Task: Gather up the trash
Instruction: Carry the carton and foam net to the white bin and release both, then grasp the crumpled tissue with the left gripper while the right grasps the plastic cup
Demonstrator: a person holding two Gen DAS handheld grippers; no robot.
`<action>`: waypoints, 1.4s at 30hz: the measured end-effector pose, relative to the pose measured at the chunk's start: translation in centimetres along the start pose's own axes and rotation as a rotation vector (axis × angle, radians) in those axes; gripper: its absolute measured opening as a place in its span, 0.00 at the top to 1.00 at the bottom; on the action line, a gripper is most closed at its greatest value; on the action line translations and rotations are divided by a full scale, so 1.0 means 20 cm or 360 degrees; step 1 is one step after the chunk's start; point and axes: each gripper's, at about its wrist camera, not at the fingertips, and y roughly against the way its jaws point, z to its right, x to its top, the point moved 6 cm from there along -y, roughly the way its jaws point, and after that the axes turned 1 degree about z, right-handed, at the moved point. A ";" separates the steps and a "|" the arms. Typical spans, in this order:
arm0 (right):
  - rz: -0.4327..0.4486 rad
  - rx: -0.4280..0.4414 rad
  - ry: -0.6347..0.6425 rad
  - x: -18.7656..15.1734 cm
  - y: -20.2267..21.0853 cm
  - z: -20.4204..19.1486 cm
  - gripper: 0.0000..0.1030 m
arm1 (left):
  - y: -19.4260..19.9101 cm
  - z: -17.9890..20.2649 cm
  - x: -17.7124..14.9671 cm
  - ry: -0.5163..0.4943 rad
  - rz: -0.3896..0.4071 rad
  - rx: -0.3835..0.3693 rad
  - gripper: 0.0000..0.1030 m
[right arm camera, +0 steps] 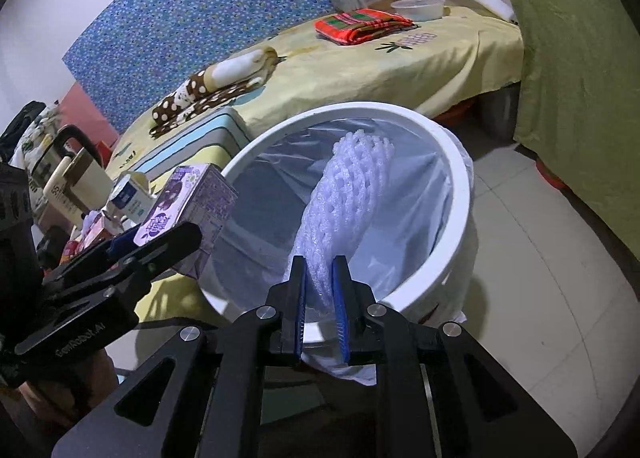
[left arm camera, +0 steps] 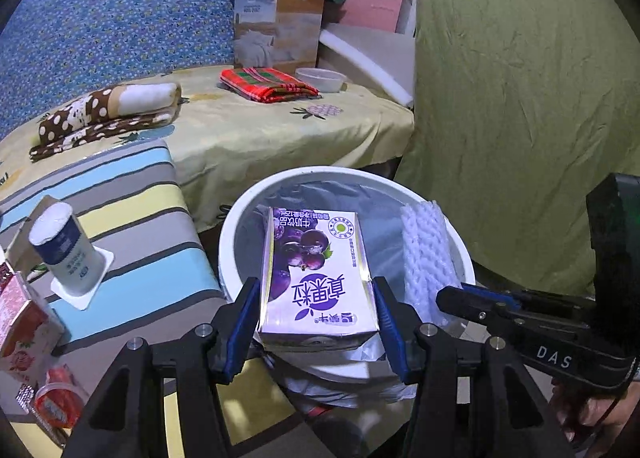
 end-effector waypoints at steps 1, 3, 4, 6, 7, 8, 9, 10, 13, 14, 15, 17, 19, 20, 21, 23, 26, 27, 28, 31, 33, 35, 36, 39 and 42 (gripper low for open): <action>0.0002 -0.0003 0.0002 0.00 0.00 0.00 0.83 | -0.01 0.00 0.00 0.0002 -0.0005 -0.0002 0.46; 0.0002 -0.0016 0.0000 0.00 0.01 0.01 0.77 | -0.03 -0.01 0.01 -0.0001 -0.0007 0.0006 0.46; 0.0006 -0.0018 -0.0001 0.00 0.01 0.02 0.71 | -0.02 -0.01 0.00 0.0000 0.0000 0.0011 0.46; 0.0009 -0.0022 -0.0004 0.00 0.01 0.03 0.65 | -0.02 -0.01 0.01 0.0010 0.0008 0.0008 0.46; 0.0010 -0.0025 -0.0007 0.00 0.01 0.03 0.65 | -0.02 -0.02 0.01 0.0018 0.0010 0.0008 0.44; 0.0011 -0.0026 -0.0008 0.01 0.01 0.03 0.65 | -0.02 -0.02 0.01 0.0024 0.0012 0.0008 0.44; 0.0015 -0.0028 -0.0007 0.01 0.02 0.03 0.65 | -0.01 -0.02 0.01 0.0030 0.0015 0.0008 0.44; 0.0020 -0.0030 -0.0003 0.01 0.02 0.03 0.65 | -0.01 -0.03 0.01 0.0035 0.0019 0.0009 0.43; 0.0037 -0.0026 0.0006 0.01 0.04 0.02 0.65 | 0.03 -0.05 0.01 0.0063 0.0035 0.0013 0.43; 0.0043 -0.0027 0.0012 0.01 0.05 0.02 0.65 | 0.05 -0.05 0.01 0.0073 0.0041 0.0013 0.44; 0.0052 -0.0028 0.0024 0.01 0.06 0.00 0.65 | 0.07 -0.07 0.01 0.0085 0.0052 0.0021 0.44; 0.0066 -0.0013 0.0039 0.01 0.07 -0.02 0.65 | 0.12 -0.08 -0.01 0.0103 0.0065 0.0039 0.44; 0.0079 0.0008 0.0068 0.00 0.09 -0.06 0.65 | 0.16 -0.10 -0.03 0.0122 0.0077 0.0057 0.44; 0.0084 0.0015 0.0079 0.00 0.09 -0.07 0.65 | 0.19 -0.11 -0.04 0.0134 0.0080 0.0076 0.43; 0.0088 0.0029 0.0091 -0.01 0.10 -0.09 0.65 | 0.21 -0.12 -0.05 0.0141 0.0085 0.0086 0.43; 0.0086 0.0065 0.0110 -0.02 0.10 -0.13 0.65 | 0.26 -0.14 -0.08 0.0162 0.0094 0.0117 0.44; 0.0084 0.0099 0.0147 -0.03 0.10 -0.18 0.65 | 0.34 -0.19 -0.13 0.0200 0.0104 0.0162 0.44; 0.0081 0.0113 0.0176 -0.04 0.10 -0.21 0.65 | 0.37 -0.21 -0.14 0.0214 0.0110 0.0183 0.44; 0.0078 0.0118 0.0192 -0.06 0.11 -0.23 0.65 | 0.40 -0.23 -0.16 0.0225 0.0113 0.0204 0.44; 0.0077 0.0182 0.0235 -0.08 0.11 -0.31 0.65 | 0.47 -0.28 -0.21 0.0259 0.0126 0.0257 0.44; 0.0091 0.0207 0.0263 -0.10 0.11 -0.36 0.65 | 0.53 -0.32 -0.25 0.0281 0.0135 0.0295 0.44; 0.0097 0.0237 0.0294 -0.12 0.12 -0.41 0.65 | 0.58 -0.36 -0.28 0.0303 0.0139 0.0331 0.44; 0.0095 0.0252 0.0308 -0.12 0.12 -0.43 0.65 | 0.61 -0.37 -0.30 0.0311 0.0147 0.0344 0.44; 0.0093 0.0279 0.0379 -0.15 0.11 -0.51 0.65 | 0.68 -0.42 -0.34 0.0334 0.0163 0.0394 0.44; 0.0068 0.0332 0.0416 -0.19 0.12 -0.58 0.65 | 0.73 -0.46 -0.39 0.0361 0.0168 0.0435 0.44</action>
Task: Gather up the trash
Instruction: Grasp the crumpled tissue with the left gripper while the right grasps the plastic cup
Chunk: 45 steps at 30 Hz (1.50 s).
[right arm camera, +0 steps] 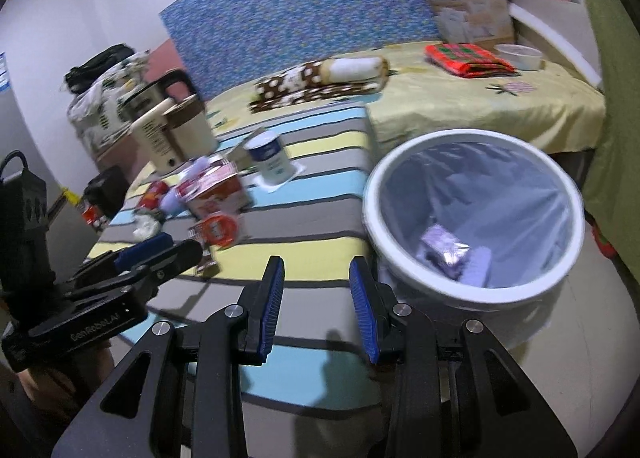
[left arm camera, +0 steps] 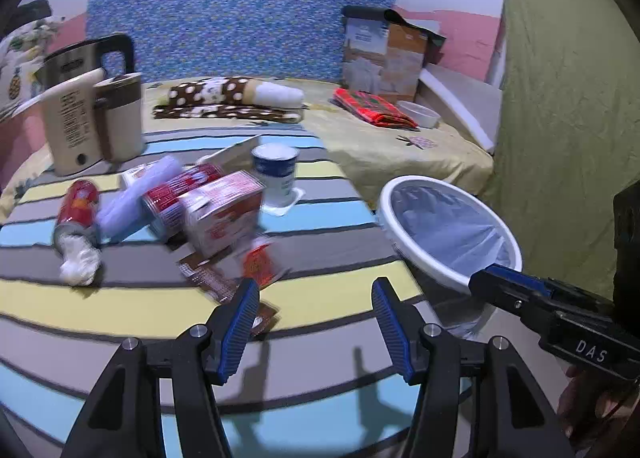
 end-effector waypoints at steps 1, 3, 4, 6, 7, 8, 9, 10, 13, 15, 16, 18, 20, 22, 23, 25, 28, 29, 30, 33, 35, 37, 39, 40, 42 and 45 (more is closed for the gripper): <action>-0.0007 0.0011 0.0010 0.00 -0.01 -0.02 0.65 | 0.01 -0.02 -0.01 0.0012 0.0002 0.0021 0.44; -0.0033 0.0050 0.0024 -0.02 -0.02 -0.06 0.65 | 0.04 -0.06 -0.03 0.0027 0.0004 0.0048 0.44; -0.0044 0.0069 0.0029 -0.02 -0.03 -0.08 0.65 | 0.05 -0.08 -0.04 0.0032 0.0004 0.0060 0.44; -0.0061 0.0091 0.0058 -0.03 -0.05 -0.13 0.65 | 0.06 -0.12 -0.05 0.0050 0.0003 0.0100 0.44; -0.0069 0.0098 0.0074 -0.03 -0.06 -0.15 0.65 | 0.07 -0.13 -0.06 0.0062 0.0004 0.0105 0.44; -0.0077 0.0105 0.0087 -0.03 -0.07 -0.16 0.65 | 0.08 -0.15 -0.06 0.0071 0.0008 0.0104 0.44; -0.0082 0.0115 0.0098 -0.04 -0.08 -0.18 0.65 | 0.08 -0.17 -0.06 0.0081 0.0012 0.0111 0.44; -0.0084 0.0125 0.0108 -0.04 -0.09 -0.20 0.65 | 0.09 -0.20 -0.07 0.0092 0.0019 0.0132 0.44; -0.0096 0.0139 0.0137 -0.03 -0.11 -0.24 0.65 | 0.12 -0.25 -0.08 0.0121 0.0031 0.0151 0.44; -0.0102 0.0155 0.0147 -0.03 -0.12 -0.26 0.65 | 0.12 -0.30 -0.08 0.0142 0.0027 0.0163 0.44; -0.0103 0.0160 0.0148 -0.03 -0.13 -0.27 0.65 | 0.13 -0.32 -0.08 0.0146 0.0031 0.0189 0.44; -0.0100 0.0173 0.0154 -0.02 -0.15 -0.29 0.60 | 0.14 -0.37 -0.08 0.0158 0.0034 0.0215 0.43; -0.0106 0.0175 0.0156 -0.02 -0.17 -0.31 0.43 | 0.14 -0.42 -0.08 0.0184 0.0031 0.0244 0.44; -0.0114 0.0190 0.0158 -0.01 -0.19 -0.32 0.37 | 0.14 -0.47 -0.08 0.0199 0.0035 0.0271 0.43; -0.0116 0.0192 0.0162 -0.01 -0.20 -0.33 0.37 | 0.15 -0.49 -0.07 0.0205 0.0040 0.0288 0.43; -0.0120 0.0186 0.0178 0.00 -0.22 -0.34 0.37 | 0.15 -0.56 -0.07 0.0224 0.0050 0.0331 0.43; -0.0132 0.0188 0.0189 0.02 -0.25 -0.36 0.37 | 0.14 -0.65 -0.05 0.0258 0.0054 0.0371 0.43; -0.0136 0.0191 0.0192 0.02 -0.26 -0.36 0.37 | 0.14 -0.69 -0.04 0.0279 0.0054 0.0385 0.43; -0.0142 0.0190 0.0195 0.03 -0.28 -0.36 0.37 | 0.13 -0.72 -0.04 0.0295 0.0055 0.0399 0.43; -0.0162 0.0190 0.0191 0.03 -0.32 -0.37 0.37 | 0.11 -0.81 -0.03 0.0320 0.0044 0.0442 0.43; -0.0180 0.0195 0.0187 0.03 -0.35 -0.37 0.37 | 0.08 -0.86 -0.02 0.0334 0.0030 0.0463 0.43; -0.0194 0.0191 0.0189 0.03 -0.37 -0.37 0.37 | 0.06 -0.89 -0.02 0.0343 0.0021 0.0469 0.43; -0.0207 0.0196 0.0187 0.03 -0.40 -0.37 0.37 | 0.02 -0.92 0.00 0.0353 0.0012 0.0470 0.43; -0.0215 0.0196 0.0187 0.04 -0.41 -0.37 0.37 | 0.01 -0.93 0.01 0.0362 0.0008 0.0467 0.43; -0.0225 0.0197 0.0192 0.04 -0.44 -0.38 0.37 | -0.02 -0.97 0.01 0.0379 -0.0004 0.0467 0.43; -0.0240 0.0194 0.0200 0.05 -0.47 -0.38 0.37 | -0.05 -1.00 0.02 0.0405 -0.0023 0.0464 0.43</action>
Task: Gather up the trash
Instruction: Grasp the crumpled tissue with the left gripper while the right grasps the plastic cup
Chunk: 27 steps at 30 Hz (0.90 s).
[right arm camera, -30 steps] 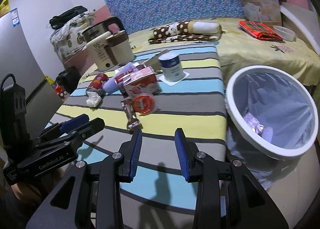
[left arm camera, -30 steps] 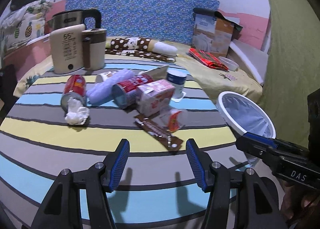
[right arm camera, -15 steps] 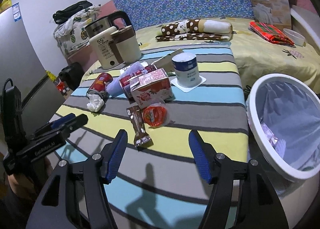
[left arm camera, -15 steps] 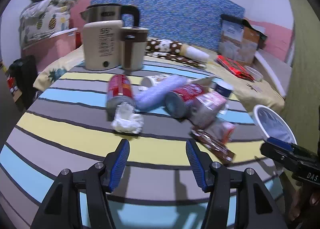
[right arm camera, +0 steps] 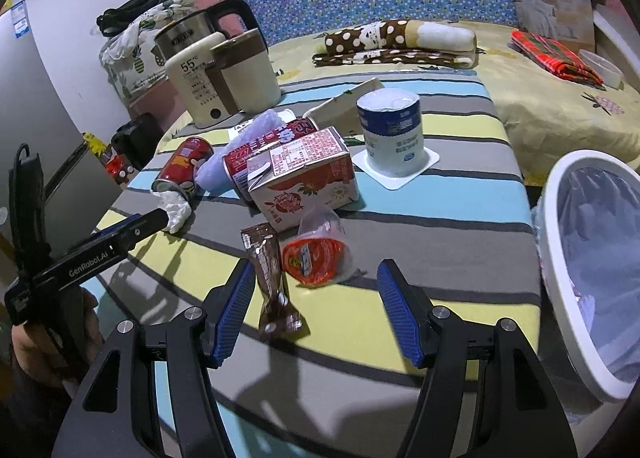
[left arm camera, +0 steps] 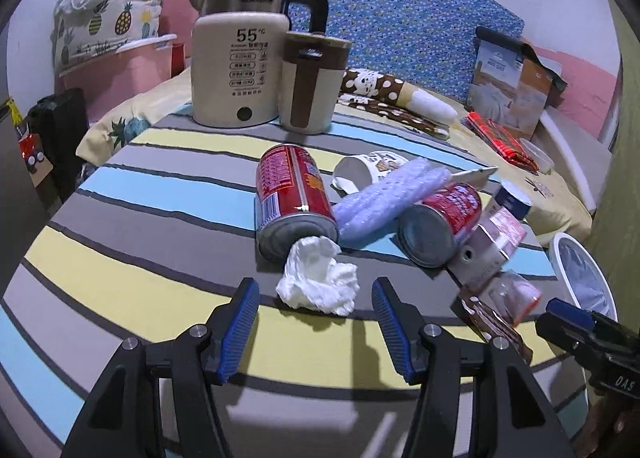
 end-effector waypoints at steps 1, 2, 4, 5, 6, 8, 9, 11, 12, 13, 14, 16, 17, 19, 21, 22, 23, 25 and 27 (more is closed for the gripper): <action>-0.0004 -0.0001 0.0001 0.00 -0.01 0.00 0.37 | -0.02 -0.01 0.01 0.0010 -0.0011 -0.0001 0.43; -0.0009 -0.0003 0.0003 0.00 -0.02 0.00 0.37 | -0.03 -0.01 0.01 0.0014 -0.0018 0.0000 0.43; -0.0023 -0.0010 0.0004 0.00 -0.04 0.00 0.37 | -0.05 -0.02 0.02 0.0027 -0.0037 0.0001 0.43; -0.0032 -0.0013 0.0002 0.00 -0.05 0.00 0.37 | -0.06 -0.02 0.02 0.0032 -0.0045 -0.0006 0.43; -0.0043 -0.0015 -0.0003 0.00 -0.05 0.01 0.37 | -0.08 -0.02 0.02 0.0036 -0.0056 -0.0007 0.43; -0.0055 -0.0010 -0.0006 0.00 -0.06 0.01 0.43 | -0.10 -0.02 0.01 0.0041 -0.0084 -0.0007 0.44; -0.0060 -0.0006 -0.0005 0.00 -0.07 0.01 0.51 | -0.10 -0.02 0.01 0.0043 -0.0089 -0.0017 0.45; -0.0063 -0.0006 -0.0010 -0.01 -0.06 0.01 0.53 | -0.10 -0.02 0.01 0.0039 -0.0091 -0.0017 0.58; -0.0062 -0.0002 -0.0011 -0.01 -0.06 0.01 0.53 | -0.10 -0.02 0.01 0.0037 -0.0094 -0.0012 0.61; -0.0058 -0.0002 -0.0014 -0.01 -0.06 0.02 0.53 | -0.10 -0.02 0.01 0.0036 -0.0094 -0.0009 0.65; -0.0052 -0.0003 -0.0019 -0.01 -0.05 0.02 0.53 | -0.10 -0.02 0.01 0.0035 -0.0086 -0.0006 0.68; -0.0037 0.0004 -0.0033 -0.01 -0.03 0.03 0.53 | -0.08 -0.01 0.01 0.0026 -0.0066 0.0001 0.72; -0.0033 0.0005 -0.0036 -0.01 -0.03 0.03 0.53 | -0.07 0.00 0.00 0.0018 -0.0059 0.0000 0.73; -0.0019 0.0004 -0.0048 -0.01 -0.01 0.04 0.53 | -0.04 0.01 -0.02 -0.0001 -0.0050 -0.0012 0.76; -0.0014 0.0007 -0.0059 -0.02 0.01 0.05 0.53 | -0.01 0.04 -0.04 -0.0023 -0.0040 -0.0024 0.80; -0.0011 0.0006 -0.0065 -0.02 0.02 0.06 0.53 | 0.00 0.04 -0.04 -0.0028 -0.0031 -0.0028 0.80; -0.0007 0.0005 -0.0070 -0.03 0.03 0.06 0.53 | 0.02 0.05 -0.05 -0.0035 -0.0018 -0.0034 0.80; 0.0000 0.0007 -0.0075 -0.04 0.05 0.06 0.53 | 0.04 0.08 -0.06 -0.0053 -0.0011 -0.0048 0.81; 0.0013 0.0007 -0.0082 -0.04 0.08 0.07 0.53 | 0.06 0.11 -0.09 -0.0075 -0.0016 -0.0063 0.81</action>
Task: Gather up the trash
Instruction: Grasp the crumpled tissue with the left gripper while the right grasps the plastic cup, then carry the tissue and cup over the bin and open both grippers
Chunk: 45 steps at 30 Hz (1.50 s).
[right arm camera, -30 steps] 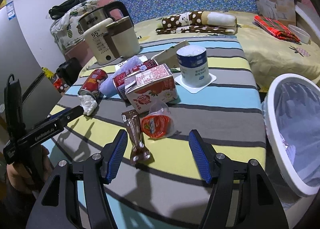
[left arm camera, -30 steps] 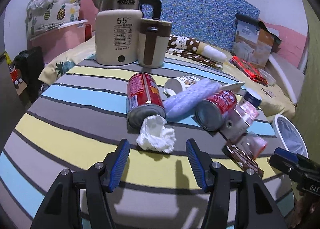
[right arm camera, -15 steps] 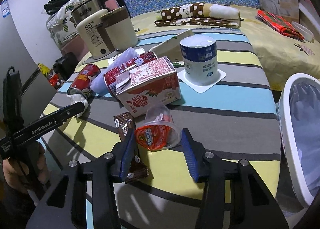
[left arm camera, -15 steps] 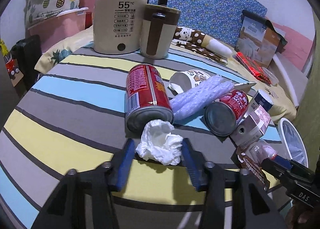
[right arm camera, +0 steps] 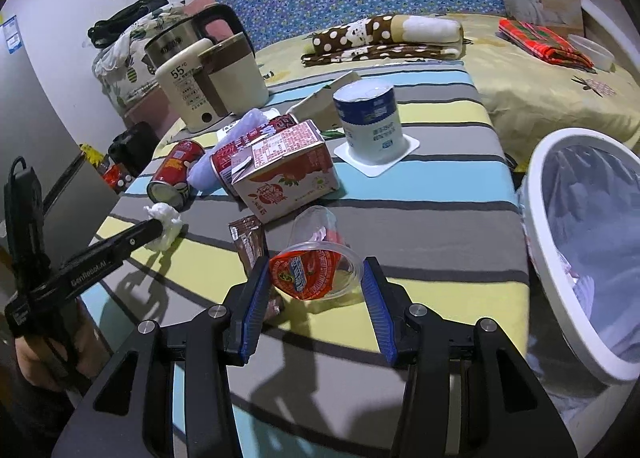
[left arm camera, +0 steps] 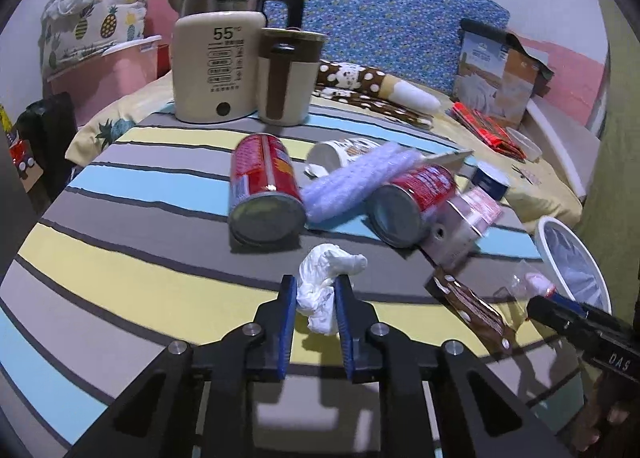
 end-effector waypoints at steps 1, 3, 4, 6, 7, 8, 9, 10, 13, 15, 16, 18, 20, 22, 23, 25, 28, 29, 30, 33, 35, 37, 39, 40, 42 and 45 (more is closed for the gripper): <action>0.0004 0.0001 -0.0003 0.00 0.01 0.00 0.53 | 0.01 0.01 -0.01 -0.0005 -0.0003 -0.0008 0.82; 0.0018 0.0004 -0.0009 0.00 0.03 0.00 0.53 | 0.03 0.04 -0.03 -0.0020 -0.0005 -0.0030 0.82; 0.0023 0.0005 -0.0012 0.00 0.04 0.01 0.53 | 0.05 0.07 -0.04 -0.0033 -0.0002 -0.0044 0.82; 0.0032 0.0005 -0.0019 0.00 0.06 0.01 0.53 | 0.07 0.11 -0.04 -0.0048 0.0001 -0.0073 0.82; 0.0032 0.0006 -0.0021 0.00 0.07 0.01 0.53 | 0.08 0.13 -0.04 -0.0059 0.0001 -0.0087 0.82; 0.0034 0.0004 -0.0020 0.00 0.07 0.01 0.53 | 0.09 0.15 -0.05 -0.0072 0.0001 -0.0099 0.82; 0.0042 0.0000 -0.0018 0.00 0.08 0.02 0.53 | 0.11 0.18 -0.05 -0.0095 0.0005 -0.0116 0.82; 0.0051 -0.0002 -0.0019 0.00 0.09 0.02 0.53 | 0.12 0.21 -0.05 -0.0106 0.0012 -0.0127 0.82; 0.0080 -0.0006 -0.0044 -0.01 0.13 0.04 0.53 | 0.14 0.29 -0.05 -0.0133 0.0019 -0.0180 0.82; 0.0098 -0.0014 -0.0048 -0.01 0.15 0.05 0.53 | 0.14 0.35 -0.06 -0.0169 0.0019 -0.0207 0.82; 0.0105 -0.0020 -0.0049 -0.01 0.16 0.06 0.53 | 0.15 0.39 -0.06 -0.0189 0.0016 -0.0223 0.82; 0.0116 -0.0030 -0.0062 -0.02 0.18 0.08 0.53 | 0.15 0.44 -0.06 -0.0207 0.0012 -0.0251 0.82; 0.0129 -0.0045 -0.0072 -0.02 0.20 0.11 0.53 | 0.15 0.48 -0.06 -0.0228 0.0015 -0.0273 0.82; 0.0139 -0.0063 -0.0080 -0.02 0.22 0.14 0.53 | 0.16 0.54 -0.06 -0.0250 0.0017 -0.0300 0.82; 0.0145 -0.0075 -0.0087 -0.03 0.23 0.15 0.53 | 0.16 0.57 -0.05 -0.0266 0.0020 -0.0312 0.82; 0.0157 -0.0094 -0.0101 -0.03 0.25 0.17 0.53 | 0.16 0.62 -0.05 -0.0290 0.0025 -0.0334 0.82; 0.0175 -0.0127 -0.0129 -0.03 0.28 0.23 0.53 | 0.16 0.71 -0.04 -0.0328 0.0032 -0.0371 0.82; 0.0182 -0.0141 -0.0138 -0.03 0.29 0.25 0.53 | 0.16 0.73 -0.04 -0.0336 0.0031 -0.0383 0.82; 0.0189 -0.0155 -0.0146 -0.03 0.30 0.27 0.53 | 0.15 0.76 -0.04 -0.0346 0.0029 -0.0400 0.82; 0.0209 -0.0199 -0.0170 -0.03 0.34 0.33 0.53 | 0.15 0.85 -0.03 -0.0379 0.0025 -0.0443 0.82; 0.0218 -0.0225 -0.0183 -0.04 0.36 0.37 0.53 | 0.14 0.91 -0.03 -0.0401 0.0022 -0.0476 0.82; 0.0226 -0.0257 -0.0208 -0.04 0.38 0.41 0.53 | 0.13 0.97 -0.03 -0.0422 0.0023 -0.0506 0.82; 0.0233 -0.0284 -0.0229 -0.05 0.40 0.46 0.53 | 0.13 1.01 -0.03 -0.0437 0.0021 -0.0537 0.82; 0.0237 -0.0295 -0.0238 -0.06 0.41 0.47 0.53 | 0.12 1.05 -0.03 -0.0445 0.0017 -0.0558 0.82; 0.0247 -0.0326 -0.0260 -0.06 0.43 0.52 0.53 | 0.11 1.10 -0.03 -0.0462 0.0009 -0.0583 0.82; 0.0255 -0.0363 -0.0283 -0.07 0.46 0.57 0.53 | 0.09 1.19 -0.03 -0.0500 0.0005 -0.0625 0.82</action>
